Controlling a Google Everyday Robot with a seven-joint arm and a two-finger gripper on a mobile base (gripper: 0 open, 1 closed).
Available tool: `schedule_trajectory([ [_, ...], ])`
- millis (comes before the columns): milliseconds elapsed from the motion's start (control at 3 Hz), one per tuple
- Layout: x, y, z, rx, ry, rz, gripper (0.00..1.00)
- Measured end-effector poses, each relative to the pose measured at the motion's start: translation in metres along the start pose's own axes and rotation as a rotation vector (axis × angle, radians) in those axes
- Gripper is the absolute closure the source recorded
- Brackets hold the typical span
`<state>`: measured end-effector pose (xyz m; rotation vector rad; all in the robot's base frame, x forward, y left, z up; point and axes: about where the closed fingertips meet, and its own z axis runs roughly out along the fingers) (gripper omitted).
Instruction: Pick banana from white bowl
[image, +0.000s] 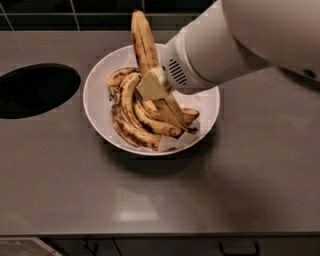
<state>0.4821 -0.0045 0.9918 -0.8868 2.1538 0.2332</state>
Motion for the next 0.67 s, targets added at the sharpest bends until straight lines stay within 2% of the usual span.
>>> schedule_trajectory([
  [333,-0.0113,0.0112,-0.0246,-0.054,-0.065,-0.054,1.00],
  [667,-0.0185,0.0196,-0.0296,-0.067,-0.083,-0.082,1.00],
])
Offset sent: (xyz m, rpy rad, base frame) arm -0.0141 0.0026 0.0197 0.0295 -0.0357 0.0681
